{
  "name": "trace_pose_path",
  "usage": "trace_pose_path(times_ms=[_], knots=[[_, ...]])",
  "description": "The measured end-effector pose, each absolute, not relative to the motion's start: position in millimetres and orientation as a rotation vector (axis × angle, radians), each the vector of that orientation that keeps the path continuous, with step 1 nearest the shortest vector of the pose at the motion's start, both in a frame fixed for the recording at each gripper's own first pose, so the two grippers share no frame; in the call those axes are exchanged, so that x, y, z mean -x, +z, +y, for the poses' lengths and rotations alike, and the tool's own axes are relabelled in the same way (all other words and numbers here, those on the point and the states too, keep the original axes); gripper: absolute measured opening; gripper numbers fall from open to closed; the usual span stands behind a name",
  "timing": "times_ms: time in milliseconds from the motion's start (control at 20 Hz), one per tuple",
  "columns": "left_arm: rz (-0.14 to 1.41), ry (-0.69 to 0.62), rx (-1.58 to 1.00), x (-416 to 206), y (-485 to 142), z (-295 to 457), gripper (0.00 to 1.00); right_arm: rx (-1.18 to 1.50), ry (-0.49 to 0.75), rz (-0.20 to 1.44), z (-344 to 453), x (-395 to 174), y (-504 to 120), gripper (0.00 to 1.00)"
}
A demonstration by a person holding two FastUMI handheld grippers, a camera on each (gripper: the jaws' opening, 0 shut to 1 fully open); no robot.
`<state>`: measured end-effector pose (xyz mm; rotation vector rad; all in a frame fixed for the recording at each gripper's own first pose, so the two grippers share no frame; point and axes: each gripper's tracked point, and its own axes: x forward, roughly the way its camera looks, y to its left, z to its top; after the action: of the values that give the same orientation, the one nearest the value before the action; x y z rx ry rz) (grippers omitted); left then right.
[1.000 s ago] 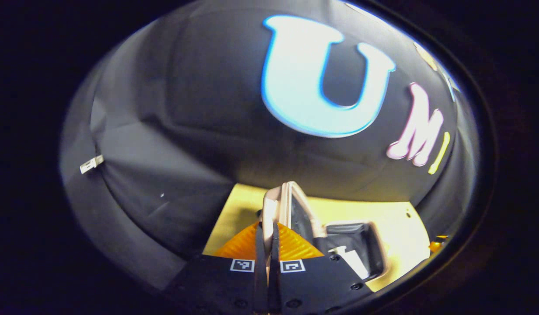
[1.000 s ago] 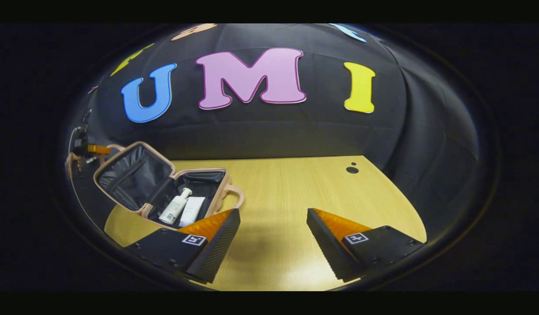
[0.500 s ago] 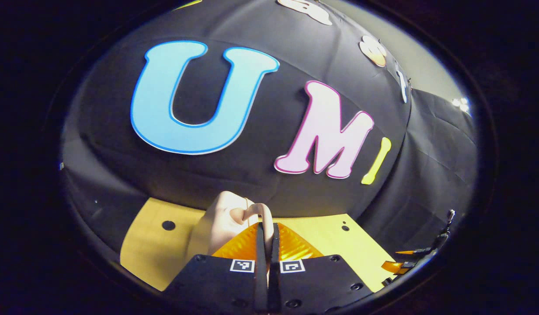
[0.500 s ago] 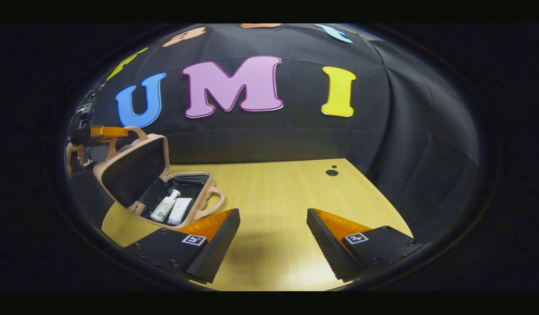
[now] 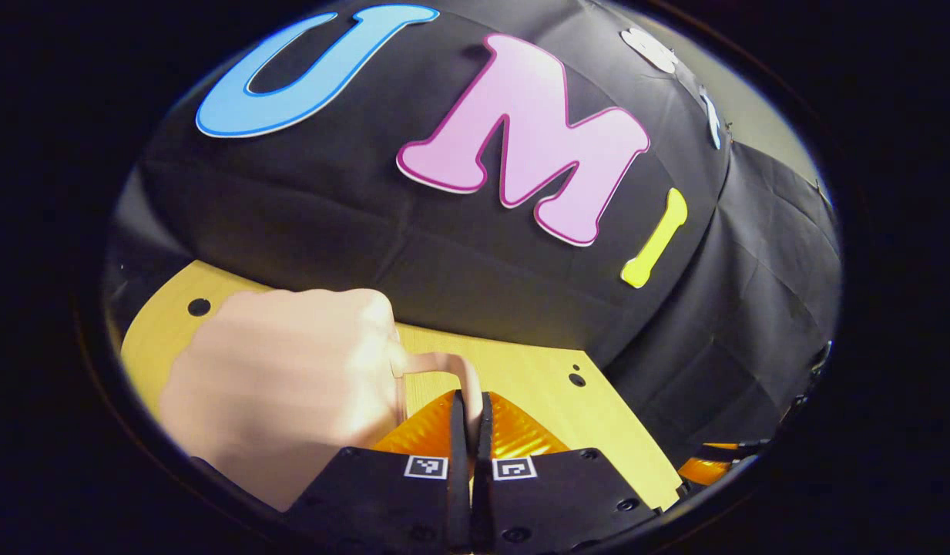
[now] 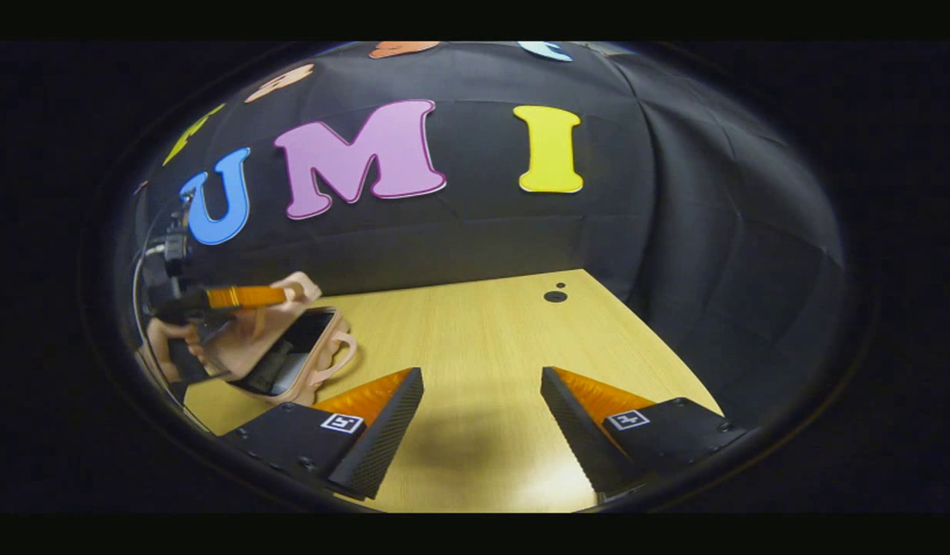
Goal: First open the suitcase, pack the skin care products into it, and then close the suitcase.
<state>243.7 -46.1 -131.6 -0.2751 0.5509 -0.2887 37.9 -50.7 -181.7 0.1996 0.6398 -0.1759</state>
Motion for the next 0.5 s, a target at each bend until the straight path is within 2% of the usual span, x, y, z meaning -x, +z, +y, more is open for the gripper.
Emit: trace_pose_path(times_ms=[200, 300, 350, 400, 450, 500], knots=[[0.63, -0.229, 0.189, -238.5, -188.6, -66.7, 0.07, -0.186, -0.138, 0.638, -70.5, -42.9, -185.5, 0.98], [0.609, -0.184, 0.215, -239.6, -186.7, -72.6, 0.13, -0.168, -0.106, 0.627, -77.4, -48.2, -183.3, 0.98], [0.589, -0.159, 0.236, -238.6, -180.9, -72.9, 0.27, -0.159, -0.096, 0.619, -81.6, -51.4, -181.4, 0.98], [0.558, -0.128, 0.254, -237.0, -166.7, -69.6, 0.25, -0.155, -0.084, 0.61, -84.9, -52.4, -178.3, 0.98], [0.516, -0.108, 0.273, -235.3, -150.0, -65.9, 0.3, -0.159, -0.074, 0.601, -85.4, -55.5, -174.2, 0.98], [0.479, -0.09, 0.279, -229.9, -133.9, -62.2, 0.31, -0.169, -0.063, 0.593, -83.8, -56.8, -168.7, 0.98]])
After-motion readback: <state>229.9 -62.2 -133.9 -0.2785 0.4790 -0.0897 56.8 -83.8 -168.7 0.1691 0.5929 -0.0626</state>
